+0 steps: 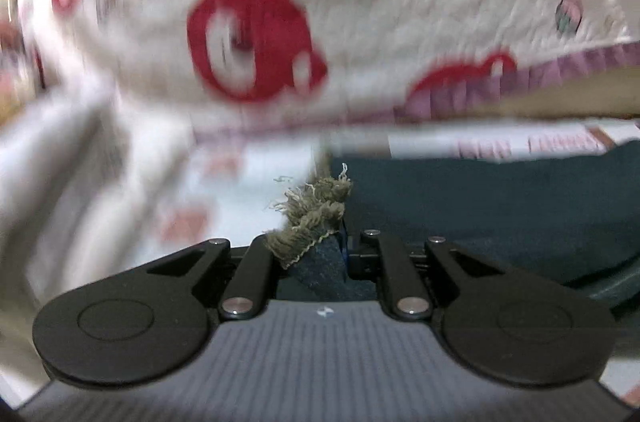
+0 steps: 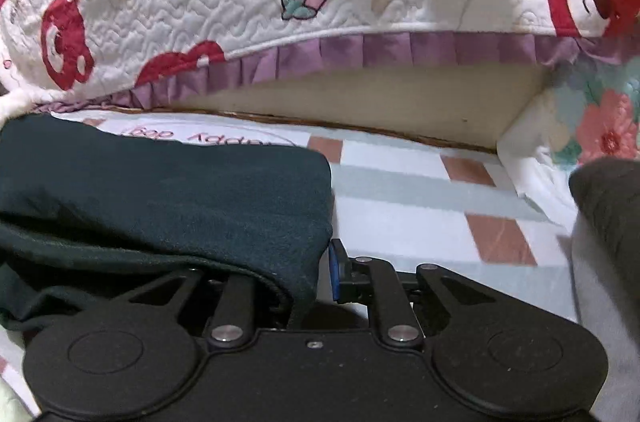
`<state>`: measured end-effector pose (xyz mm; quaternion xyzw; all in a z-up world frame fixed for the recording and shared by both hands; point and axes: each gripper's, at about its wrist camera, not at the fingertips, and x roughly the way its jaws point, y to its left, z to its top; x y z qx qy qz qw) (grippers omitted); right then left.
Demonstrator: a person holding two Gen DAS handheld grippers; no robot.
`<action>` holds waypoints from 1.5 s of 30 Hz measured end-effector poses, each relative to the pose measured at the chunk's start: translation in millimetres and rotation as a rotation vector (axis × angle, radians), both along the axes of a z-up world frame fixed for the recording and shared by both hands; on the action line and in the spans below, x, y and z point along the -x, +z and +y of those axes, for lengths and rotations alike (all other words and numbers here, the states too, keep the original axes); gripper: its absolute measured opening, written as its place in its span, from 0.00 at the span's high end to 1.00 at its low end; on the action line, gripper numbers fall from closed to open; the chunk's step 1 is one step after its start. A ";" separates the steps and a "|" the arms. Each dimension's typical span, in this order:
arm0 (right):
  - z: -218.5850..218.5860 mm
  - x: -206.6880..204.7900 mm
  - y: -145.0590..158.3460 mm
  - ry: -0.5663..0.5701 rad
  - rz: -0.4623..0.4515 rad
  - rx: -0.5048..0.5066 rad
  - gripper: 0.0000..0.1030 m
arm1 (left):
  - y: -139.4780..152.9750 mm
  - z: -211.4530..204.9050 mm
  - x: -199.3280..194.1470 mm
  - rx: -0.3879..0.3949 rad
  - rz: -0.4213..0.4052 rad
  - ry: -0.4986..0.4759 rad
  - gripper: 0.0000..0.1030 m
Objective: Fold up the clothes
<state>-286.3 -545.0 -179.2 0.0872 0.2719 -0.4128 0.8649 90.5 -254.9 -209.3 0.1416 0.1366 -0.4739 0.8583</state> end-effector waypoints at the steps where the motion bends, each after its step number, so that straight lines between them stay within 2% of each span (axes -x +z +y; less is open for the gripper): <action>1: 1.5 0.1 -3.3 -0.001 0.008 0.002 0.85 | 4.8 1.6 -3.8 0.016 0.006 0.005 0.89; 3: 5.1 0.7 -6.0 0.012 0.016 0.009 0.84 | 9.3 4.4 -15.5 0.036 0.051 0.012 0.89; 4: 7.2 1.3 -4.3 0.029 0.013 0.017 0.83 | 6.5 4.2 -22.0 0.022 0.088 0.015 0.88; 6: 11.8 1.9 -4.7 0.054 0.017 0.024 0.82 | -15.8 1.6 -41.3 -0.050 0.227 0.014 0.88; 8: 16.6 1.7 -10.8 0.064 0.032 0.018 0.82 | -40.9 2.7 -61.7 -0.103 0.408 0.017 0.84; 9: 17.9 2.7 -14.3 0.064 0.035 0.003 0.82 | -41.2 5.0 -66.6 -0.105 0.438 0.026 0.82; 12: 20.3 7.6 -20.9 0.055 0.028 -0.045 0.80 | -23.6 14.3 -73.4 -0.079 0.432 0.062 0.78; 15: 21.1 15.4 -24.1 0.026 -0.005 -0.106 0.73 | 9.9 33.1 -69.3 -0.033 0.295 0.169 0.78; 17: 21.8 19.9 -26.4 0.007 -0.030 -0.144 0.71 | 28.0 48.0 -58.9 0.048 0.290 0.107 0.78; 18: 22.3 20.9 -27.5 0.003 -0.039 -0.155 0.71 | 36.0 45.7 -47.9 0.055 0.292 0.041 0.76; 19: 22.7 21.9 -28.5 -0.001 -0.049 -0.165 0.69 | 43.6 38.6 -34.3 0.044 0.292 -0.039 0.74; 21: 23.7 23.9 -30.7 -0.010 -0.068 -0.187 0.67 | 49.8 10.5 -11.7 0.022 0.366 -0.152 0.66; 22: 24.1 24.9 -31.8 -0.015 -0.077 -0.198 0.67 | 55.1 -11.8 -2.2 0.000 0.429 -0.193 0.66; 24: 25.0 26.9 -34.0 -0.023 -0.096 -0.219 0.67 | 61.3 -64.7 18.2 -0.066 0.489 -0.266 0.66; 25: 25.5 27.9 -35.1 -0.028 -0.105 -0.230 0.67 | 61.7 -84.1 28.4 -0.100 0.488 -0.291 0.66; 27: 26.4 29.8 -37.3 -0.036 -0.124 -0.252 0.67 | 60.5 -115.8 48.5 -0.168 0.464 -0.328 0.59; 30: 27.8 32.8 -40.6 -0.049 -0.152 -0.284 0.70 | 46.5 -143.1 57.0 -0.314 0.542 -0.364 0.62; 31: 27.9 35.2 -38.4 -0.055 -0.167 -0.277 0.81 | 44.0 -138.7 58.0 -0.341 0.561 -0.368 0.63; 32: 27.9 38.0 -35.4 -0.061 -0.184 -0.265 0.86 | 42.9 -127.9 58.6 -0.355 0.574 -0.370 0.63; 35: 29.9 43.4 -25.6 -0.070 -0.222 -0.237 0.89 | 41.4 -95.2 60.2 -0.380 0.605 -0.367 0.64; 39: 26.1 44.6 -31.3 -0.093 -0.257 -0.279 0.88 | 38.0 -62.2 57.0 -0.303 0.635 -0.317 0.63; 41: 21.1 45.6 -38.0 -0.113 -0.281 -0.320 0.86 | 40.7 -58.5 62.5 -0.284 0.606 -0.300 0.64; 45: 18.2 44.9 -43.2 -0.122 -0.299 -0.349 0.80 | 57.6 -64.1 77.6 -0.308 0.484 -0.300 0.64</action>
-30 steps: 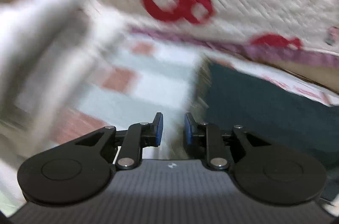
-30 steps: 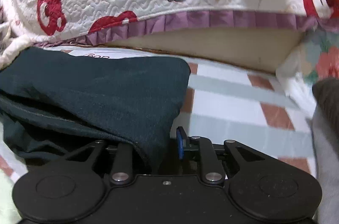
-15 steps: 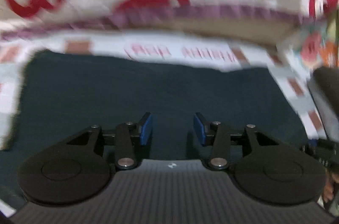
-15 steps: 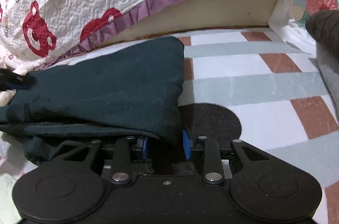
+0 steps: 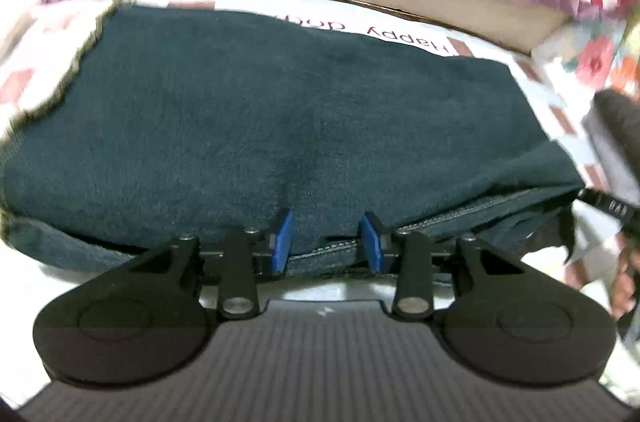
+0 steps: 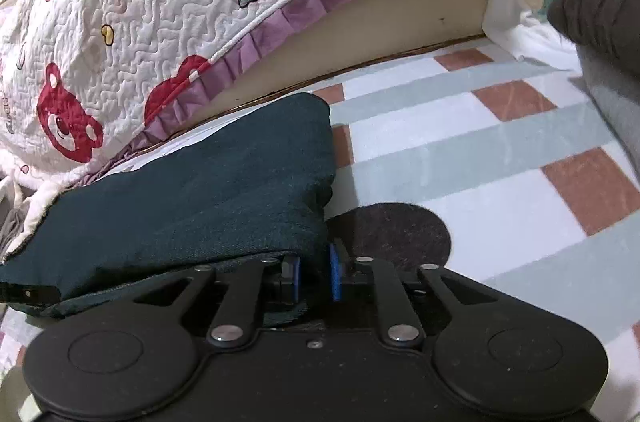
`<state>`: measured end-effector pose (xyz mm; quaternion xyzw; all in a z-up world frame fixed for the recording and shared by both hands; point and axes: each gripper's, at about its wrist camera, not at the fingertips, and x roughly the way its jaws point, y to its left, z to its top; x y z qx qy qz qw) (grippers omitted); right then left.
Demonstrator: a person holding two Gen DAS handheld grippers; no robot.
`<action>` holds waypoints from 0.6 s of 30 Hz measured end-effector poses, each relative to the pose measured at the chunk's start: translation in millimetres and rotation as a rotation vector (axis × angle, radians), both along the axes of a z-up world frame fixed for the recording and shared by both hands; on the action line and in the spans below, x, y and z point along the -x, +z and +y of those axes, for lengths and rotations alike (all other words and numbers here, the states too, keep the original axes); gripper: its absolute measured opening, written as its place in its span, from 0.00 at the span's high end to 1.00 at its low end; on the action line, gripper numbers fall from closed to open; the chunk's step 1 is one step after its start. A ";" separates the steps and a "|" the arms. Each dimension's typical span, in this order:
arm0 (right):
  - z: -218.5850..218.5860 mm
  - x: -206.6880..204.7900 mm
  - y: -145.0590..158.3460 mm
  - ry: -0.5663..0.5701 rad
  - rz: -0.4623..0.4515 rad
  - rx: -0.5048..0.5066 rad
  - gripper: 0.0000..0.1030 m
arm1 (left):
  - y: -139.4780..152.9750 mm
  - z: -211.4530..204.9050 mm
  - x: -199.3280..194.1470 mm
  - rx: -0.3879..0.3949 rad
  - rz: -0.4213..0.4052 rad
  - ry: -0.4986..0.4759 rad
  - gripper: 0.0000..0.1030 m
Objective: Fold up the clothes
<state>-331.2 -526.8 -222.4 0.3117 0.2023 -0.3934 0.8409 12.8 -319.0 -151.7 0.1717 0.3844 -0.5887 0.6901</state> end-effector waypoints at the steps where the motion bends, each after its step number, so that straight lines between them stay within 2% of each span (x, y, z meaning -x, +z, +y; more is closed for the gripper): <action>1: -1.6 -0.8 -1.9 -0.003 -0.006 -0.015 0.78 | 5.6 -0.3 2.5 0.028 -0.023 -0.011 0.64; 3: -7.0 -4.4 -9.0 0.000 -0.026 -0.054 0.75 | 13.5 1.1 4.8 0.109 -0.053 -0.025 0.63; 4: -10.2 -8.1 -10.8 0.018 -0.041 -0.052 0.69 | 13.5 2.2 4.0 0.145 -0.061 -0.020 0.62; 5: -13.2 -12.1 -11.9 0.038 -0.059 -0.043 0.62 | 7.9 1.9 1.2 0.139 -0.056 -0.003 0.62; 6: -17.2 -17.1 -9.9 0.049 -0.060 -0.041 0.61 | -0.6 0.9 -2.7 0.112 -0.044 0.021 0.64; 7: -21.5 -22.5 -7.0 0.057 -0.056 -0.040 0.72 | -4.8 1.4 -5.2 0.102 -0.030 0.030 0.65; 8: -22.1 -24.2 2.8 0.063 -0.087 -0.032 0.88 | -6.7 2.7 -7.1 0.101 -0.016 0.032 0.65; 14: -19.4 -28.0 73.8 0.098 -0.336 0.026 0.90 | -18.4 10.1 -18.3 0.096 0.071 0.041 0.65; 18: -11.3 -67.4 113.6 0.217 -0.355 0.092 0.90 | -15.8 5.2 -14.6 0.088 0.056 0.035 0.65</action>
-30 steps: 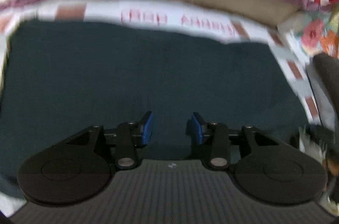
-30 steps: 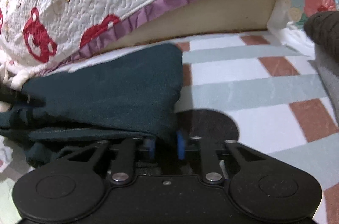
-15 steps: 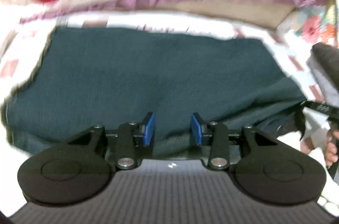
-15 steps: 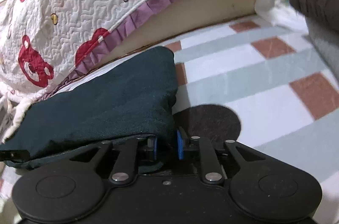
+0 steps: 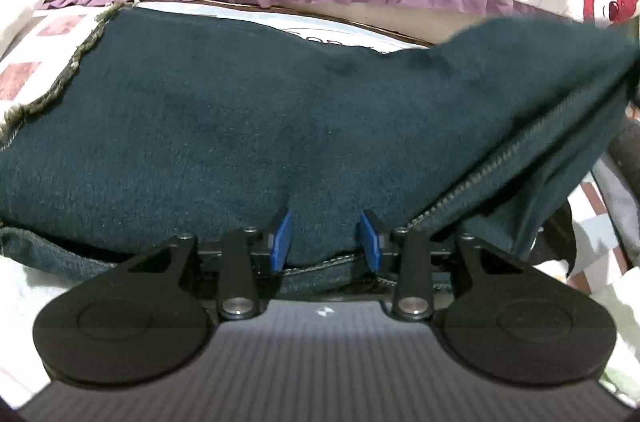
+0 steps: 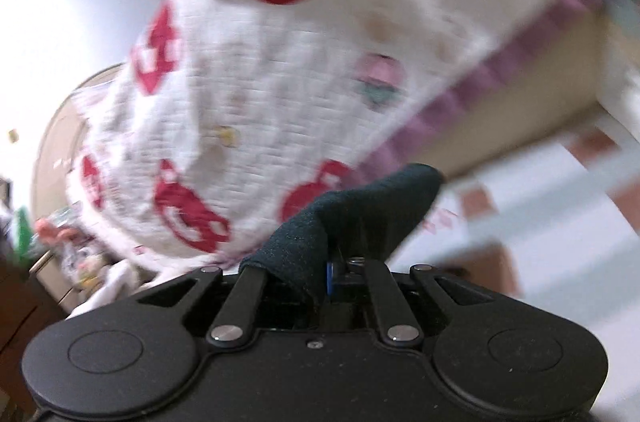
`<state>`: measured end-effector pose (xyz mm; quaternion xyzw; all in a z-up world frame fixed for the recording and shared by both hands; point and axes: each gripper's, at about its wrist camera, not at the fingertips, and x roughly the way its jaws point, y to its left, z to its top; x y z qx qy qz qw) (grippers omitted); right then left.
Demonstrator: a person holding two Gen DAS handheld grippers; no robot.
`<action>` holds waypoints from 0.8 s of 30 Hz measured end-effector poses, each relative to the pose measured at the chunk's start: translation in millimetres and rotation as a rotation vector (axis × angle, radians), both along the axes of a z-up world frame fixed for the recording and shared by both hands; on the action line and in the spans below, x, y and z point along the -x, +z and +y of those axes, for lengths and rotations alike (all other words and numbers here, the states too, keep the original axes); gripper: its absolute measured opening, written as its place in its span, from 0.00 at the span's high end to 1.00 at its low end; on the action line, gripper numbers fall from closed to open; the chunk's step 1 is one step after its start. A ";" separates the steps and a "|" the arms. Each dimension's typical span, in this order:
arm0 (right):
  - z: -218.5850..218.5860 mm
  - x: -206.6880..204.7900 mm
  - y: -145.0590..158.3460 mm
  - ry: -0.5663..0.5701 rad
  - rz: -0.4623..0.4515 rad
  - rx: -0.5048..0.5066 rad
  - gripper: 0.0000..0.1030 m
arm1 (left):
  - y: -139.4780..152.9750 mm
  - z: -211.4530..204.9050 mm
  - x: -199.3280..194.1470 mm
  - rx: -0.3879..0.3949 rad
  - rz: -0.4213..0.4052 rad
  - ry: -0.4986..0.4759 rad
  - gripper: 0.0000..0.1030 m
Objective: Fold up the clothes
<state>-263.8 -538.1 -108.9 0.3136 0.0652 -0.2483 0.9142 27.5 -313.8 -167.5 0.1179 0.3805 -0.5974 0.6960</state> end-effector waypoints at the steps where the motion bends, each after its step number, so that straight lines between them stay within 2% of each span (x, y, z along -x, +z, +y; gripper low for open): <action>1: 2.5 -12.1 5.9 0.032 0.006 0.008 0.89 | -0.1 -1.0 0.2 0.000 0.004 0.003 0.65; 6: 15.1 -72.3 35.5 0.190 0.036 0.048 0.89 | -2.1 0.6 0.2 -0.001 0.022 0.011 0.65; 9: 22.7 -108.5 53.3 0.285 0.055 0.072 0.89 | -5.9 9.6 -3.1 0.026 0.080 0.057 0.64; 14: 36.2 -168.5 78.8 0.438 0.084 0.112 0.89 | 2.9 16.5 -16.8 0.014 0.145 0.058 0.64; 16: 42.2 -188.4 78.3 0.493 0.097 0.117 0.89 | 17.3 29.7 -31.6 0.056 0.188 0.051 0.61; 19: 48.7 -218.5 69.9 0.553 0.131 0.094 0.89 | 40.5 64.6 -70.7 0.120 0.200 0.121 0.59; 21: 54.1 -235.8 60.2 0.584 0.157 0.069 0.89 | 41.2 84.2 -99.4 0.108 0.222 0.200 0.59; 24: 65.6 -257.9 43.7 0.621 0.192 0.030 0.89 | 25.1 101.9 -135.7 0.109 0.323 0.295 0.61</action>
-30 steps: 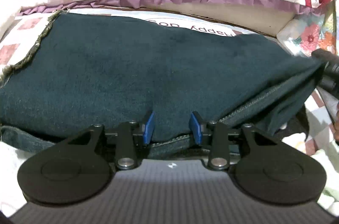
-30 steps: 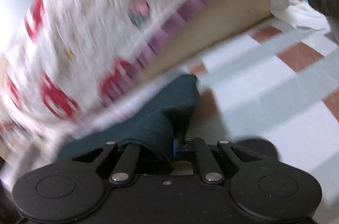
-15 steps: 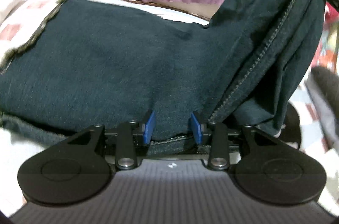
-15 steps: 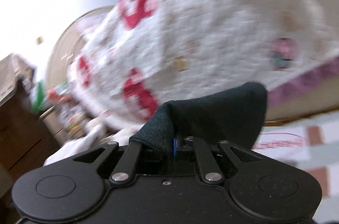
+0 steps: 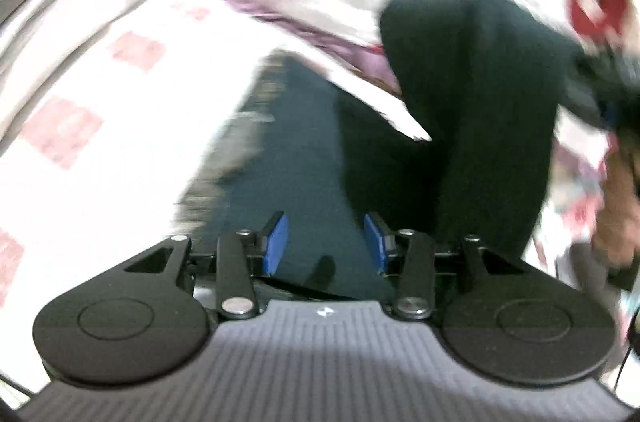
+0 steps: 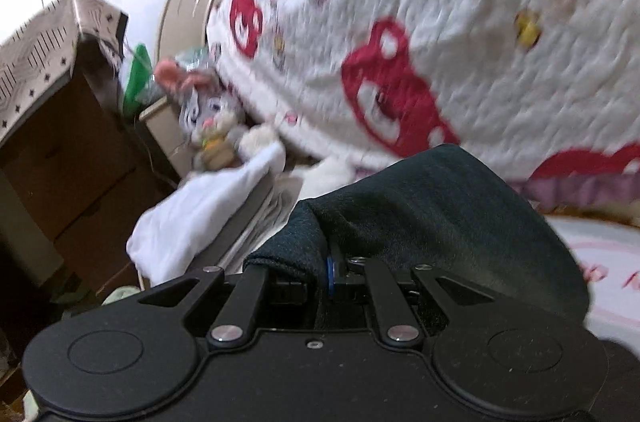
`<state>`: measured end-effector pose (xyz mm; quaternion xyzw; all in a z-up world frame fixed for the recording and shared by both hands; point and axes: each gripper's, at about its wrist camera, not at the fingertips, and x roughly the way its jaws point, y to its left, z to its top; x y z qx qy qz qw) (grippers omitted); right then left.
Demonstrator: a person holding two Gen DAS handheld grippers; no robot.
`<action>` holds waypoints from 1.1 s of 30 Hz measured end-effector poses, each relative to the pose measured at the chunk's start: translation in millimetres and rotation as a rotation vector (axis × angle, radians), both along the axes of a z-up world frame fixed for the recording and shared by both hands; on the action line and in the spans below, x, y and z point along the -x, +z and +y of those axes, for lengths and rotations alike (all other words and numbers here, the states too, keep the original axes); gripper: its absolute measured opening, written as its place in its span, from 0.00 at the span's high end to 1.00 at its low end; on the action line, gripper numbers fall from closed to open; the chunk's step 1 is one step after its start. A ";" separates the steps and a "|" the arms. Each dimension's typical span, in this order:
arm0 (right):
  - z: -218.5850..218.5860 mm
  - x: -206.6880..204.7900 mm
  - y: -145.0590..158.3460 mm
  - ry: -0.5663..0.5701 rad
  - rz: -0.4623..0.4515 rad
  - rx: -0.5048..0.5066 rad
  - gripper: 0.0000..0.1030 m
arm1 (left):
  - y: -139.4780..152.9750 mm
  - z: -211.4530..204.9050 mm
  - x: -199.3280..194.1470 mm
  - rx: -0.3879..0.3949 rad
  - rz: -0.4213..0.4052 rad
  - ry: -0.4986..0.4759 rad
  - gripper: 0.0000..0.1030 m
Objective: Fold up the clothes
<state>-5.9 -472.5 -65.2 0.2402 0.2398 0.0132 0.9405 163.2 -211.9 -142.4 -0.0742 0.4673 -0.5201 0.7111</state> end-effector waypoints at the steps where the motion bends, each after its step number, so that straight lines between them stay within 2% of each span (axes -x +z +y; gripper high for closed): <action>1: 5.0 -5.0 -5.0 0.005 0.011 -0.006 0.89 | -6.0 5.5 -11.8 0.002 0.038 0.029 0.62; 3: 15.0 -15.1 -15.0 0.014 0.032 -0.017 0.89 | -13.0 10.2 -23.2 0.010 0.067 0.061 0.62; 7: 35.1 -35.1 -35.0 0.034 0.074 -0.040 0.89 | -21.1 25.2 -35.6 0.094 0.166 0.107 0.63; 10: 44.7 -44.0 -42.2 0.029 0.091 -0.037 0.89 | -16.4 34.1 -42.6 0.109 0.159 0.127 0.63; 16: 58.8 -52.5 -42.4 -0.021 0.137 -0.011 0.89 | -6.6 50.0 -57.1 0.197 0.196 0.176 0.61; 18: 67.7 -55.3 -37.7 -0.032 0.151 0.050 0.89 | -0.3 52.9 -61.8 0.237 0.190 0.182 0.60; 22: 74.2 -73.3 -41.2 -0.049 0.199 0.071 0.89 | -3.4 51.9 -62.3 0.207 0.199 0.184 0.59; 28: 104.5 -94.1 -65.8 -0.037 0.247 0.141 0.88 | -12.0 50.6 -62.5 0.140 0.217 0.191 0.59; 31: 123.6 -102.7 -85.6 -0.011 0.303 0.218 0.88 | -22.0 62.8 -70.9 0.105 0.217 0.223 0.59; 33: 137.3 -102.0 -93.5 0.008 0.315 0.304 0.87 | -23.1 69.7 -75.2 0.116 0.213 0.234 0.59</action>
